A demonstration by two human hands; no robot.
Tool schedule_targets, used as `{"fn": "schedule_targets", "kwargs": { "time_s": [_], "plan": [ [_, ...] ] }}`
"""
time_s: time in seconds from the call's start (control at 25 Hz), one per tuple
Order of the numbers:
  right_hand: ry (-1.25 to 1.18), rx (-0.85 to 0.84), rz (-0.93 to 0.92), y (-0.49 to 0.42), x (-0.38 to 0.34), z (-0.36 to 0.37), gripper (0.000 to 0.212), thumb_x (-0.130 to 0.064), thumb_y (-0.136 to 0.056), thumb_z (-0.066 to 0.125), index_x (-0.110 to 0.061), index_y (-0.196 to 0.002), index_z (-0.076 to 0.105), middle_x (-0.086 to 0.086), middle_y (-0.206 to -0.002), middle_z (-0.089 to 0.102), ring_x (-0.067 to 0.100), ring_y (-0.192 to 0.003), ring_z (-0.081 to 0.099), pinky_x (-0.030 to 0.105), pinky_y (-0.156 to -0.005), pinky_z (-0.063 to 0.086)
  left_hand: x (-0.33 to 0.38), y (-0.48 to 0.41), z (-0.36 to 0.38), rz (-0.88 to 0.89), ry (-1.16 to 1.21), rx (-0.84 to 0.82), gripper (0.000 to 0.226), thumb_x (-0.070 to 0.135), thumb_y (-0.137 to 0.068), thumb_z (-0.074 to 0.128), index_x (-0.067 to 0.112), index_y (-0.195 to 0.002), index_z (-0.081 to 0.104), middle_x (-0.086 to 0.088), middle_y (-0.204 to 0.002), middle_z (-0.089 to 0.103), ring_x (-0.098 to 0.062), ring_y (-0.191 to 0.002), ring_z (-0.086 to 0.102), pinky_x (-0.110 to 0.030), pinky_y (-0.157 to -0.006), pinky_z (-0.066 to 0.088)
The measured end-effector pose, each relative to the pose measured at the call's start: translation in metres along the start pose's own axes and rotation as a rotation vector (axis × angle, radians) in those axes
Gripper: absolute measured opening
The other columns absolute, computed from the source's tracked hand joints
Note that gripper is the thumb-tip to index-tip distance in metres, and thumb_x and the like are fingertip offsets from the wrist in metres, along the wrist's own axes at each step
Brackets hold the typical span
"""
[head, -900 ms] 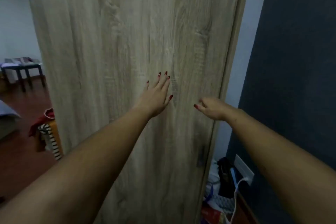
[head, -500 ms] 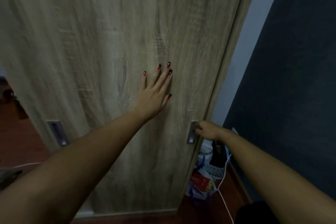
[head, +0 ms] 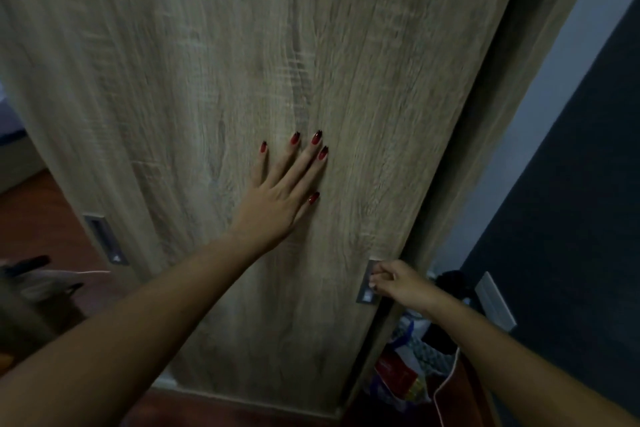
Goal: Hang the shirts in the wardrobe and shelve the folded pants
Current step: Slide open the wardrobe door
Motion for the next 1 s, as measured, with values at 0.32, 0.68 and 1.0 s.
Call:
{"fn": "schedule_targets", "kwargs": {
  "time_s": [0.32, 0.68, 1.0],
  "plan": [
    [-0.188, -0.136, -0.027, -0.027, -0.066, 0.06, 0.023, 0.006, -0.084, 0.045, -0.007, -0.084, 0.065, 0.0, -0.075, 0.065, 0.011, -0.074, 0.061, 0.023, -0.072, 0.048, -0.079, 0.037, 0.002, -0.146, -0.048, 0.056, 0.063, 0.038, -0.1, 0.034, 0.014, -0.152, 0.008, -0.009, -0.16, 0.005, -0.033, -0.147, 0.006, -0.062, -0.114, 0.014],
    [-0.031, -0.328, -0.366, -0.036, -0.187, 0.134, 0.048, 0.013, -0.089, 0.043, 0.004, -0.136, 0.038, -0.002, -0.129, 0.046, 0.003, -0.117, 0.044, 0.004, -0.087, 0.041, -0.195, 0.1, -0.01, -0.4, 0.008, -0.047, 0.066, 0.043, -0.098, 0.029, 0.013, -0.152, 0.006, -0.008, -0.161, -0.002, -0.03, -0.148, -0.004, -0.061, -0.115, 0.013],
    [1.06, 0.483, -1.205, -0.041, -0.315, 0.111, 0.067, -0.019, -0.08, 0.055, -0.004, -0.142, 0.035, 0.013, -0.154, 0.029, 0.025, -0.143, 0.025, 0.046, -0.115, 0.023, -0.239, 0.153, 0.012, -0.646, 0.214, -0.201, 0.099, 0.075, -0.082, 0.026, 0.017, -0.148, -0.022, -0.006, -0.153, -0.035, -0.028, -0.145, -0.024, -0.056, -0.118, 0.003]
  ]
}}
Point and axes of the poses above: each hand's wrist, its own y-axis away from the middle knuckle, its own z-axis out of the palm, x = y × z, the point moved 4 cm from there along -y, towards the middle knuckle
